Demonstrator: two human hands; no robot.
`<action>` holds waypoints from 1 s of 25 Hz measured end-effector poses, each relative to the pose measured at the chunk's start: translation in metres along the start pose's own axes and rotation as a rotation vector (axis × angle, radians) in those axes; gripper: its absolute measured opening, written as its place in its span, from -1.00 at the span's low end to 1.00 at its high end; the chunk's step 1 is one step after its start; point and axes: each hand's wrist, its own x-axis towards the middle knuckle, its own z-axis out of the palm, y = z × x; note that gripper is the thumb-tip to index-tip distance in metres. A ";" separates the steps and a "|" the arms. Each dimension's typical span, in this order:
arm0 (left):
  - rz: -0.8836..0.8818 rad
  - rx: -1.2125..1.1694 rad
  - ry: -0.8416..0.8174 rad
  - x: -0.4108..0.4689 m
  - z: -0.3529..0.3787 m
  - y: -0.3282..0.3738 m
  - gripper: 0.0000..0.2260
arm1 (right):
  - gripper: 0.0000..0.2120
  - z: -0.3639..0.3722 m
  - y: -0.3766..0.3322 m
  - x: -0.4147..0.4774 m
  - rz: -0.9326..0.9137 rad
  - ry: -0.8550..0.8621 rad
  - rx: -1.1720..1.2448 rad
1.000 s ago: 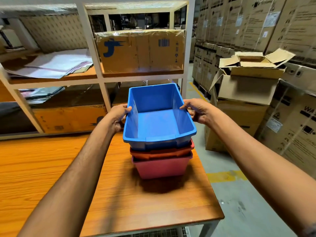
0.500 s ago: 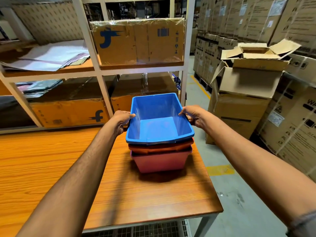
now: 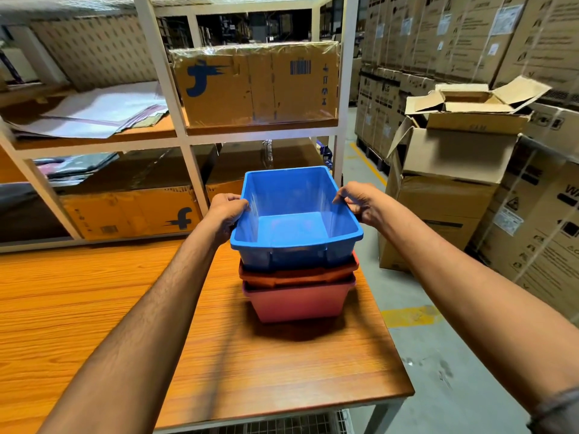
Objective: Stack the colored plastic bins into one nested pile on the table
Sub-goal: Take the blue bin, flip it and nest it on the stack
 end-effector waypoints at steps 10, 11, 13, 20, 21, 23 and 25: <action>0.453 -0.074 -0.203 -0.033 -0.028 0.058 -0.63 | -0.63 -0.032 -0.064 -0.010 -0.404 0.130 -0.161; 0.475 -0.079 -0.215 -0.036 -0.031 0.062 -0.62 | -0.54 -0.034 -0.072 -0.011 -0.454 0.165 -0.190; 0.500 -0.061 -0.235 -0.042 -0.036 0.070 -0.61 | -0.46 -0.037 -0.087 -0.012 -0.579 0.236 -0.273; 0.636 -0.112 -0.392 -0.062 -0.044 0.087 -0.59 | -0.40 -0.039 -0.138 -0.027 -0.968 0.394 -0.936; 0.649 -0.126 -0.415 -0.066 -0.045 0.090 -0.60 | -0.48 -0.039 -0.145 -0.029 -1.002 0.372 -0.990; 0.687 -0.074 -0.377 -0.073 -0.044 0.095 -0.63 | -0.71 -0.038 -0.155 -0.033 -1.024 0.409 -1.078; 0.745 0.011 -0.226 -0.079 -0.042 0.101 -0.64 | -0.77 -0.039 -0.160 -0.038 -1.009 0.512 -1.094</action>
